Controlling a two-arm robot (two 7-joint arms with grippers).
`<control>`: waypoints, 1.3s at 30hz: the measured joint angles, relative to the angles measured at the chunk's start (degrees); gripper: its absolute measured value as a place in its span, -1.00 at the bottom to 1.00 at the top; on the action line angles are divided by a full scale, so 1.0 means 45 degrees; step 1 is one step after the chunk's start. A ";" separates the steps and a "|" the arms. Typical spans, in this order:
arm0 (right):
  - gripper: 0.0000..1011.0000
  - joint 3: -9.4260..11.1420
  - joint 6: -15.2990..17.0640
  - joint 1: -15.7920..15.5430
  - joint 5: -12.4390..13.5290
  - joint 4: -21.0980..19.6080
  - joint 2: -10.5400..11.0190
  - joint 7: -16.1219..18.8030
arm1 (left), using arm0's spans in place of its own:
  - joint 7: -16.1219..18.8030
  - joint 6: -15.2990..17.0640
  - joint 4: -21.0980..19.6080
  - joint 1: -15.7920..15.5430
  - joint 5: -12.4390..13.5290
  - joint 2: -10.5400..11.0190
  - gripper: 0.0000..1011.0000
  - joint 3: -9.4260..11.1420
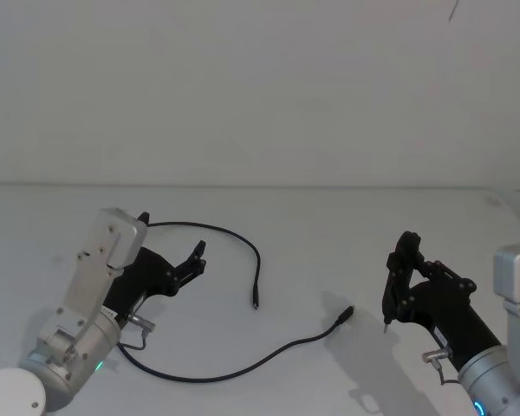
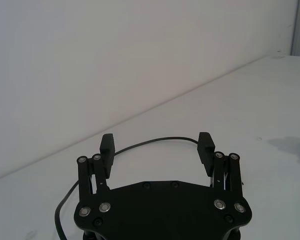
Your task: Pick up the data cable with the one hand.
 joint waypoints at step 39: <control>-0.45 0.0000 0.0000 0.0000 0.0000 0.0000 0.0000 0.0000 | -0.0939 -0.0048 0.0044 -0.0258 -0.0159 0.0239 0.98 0.0066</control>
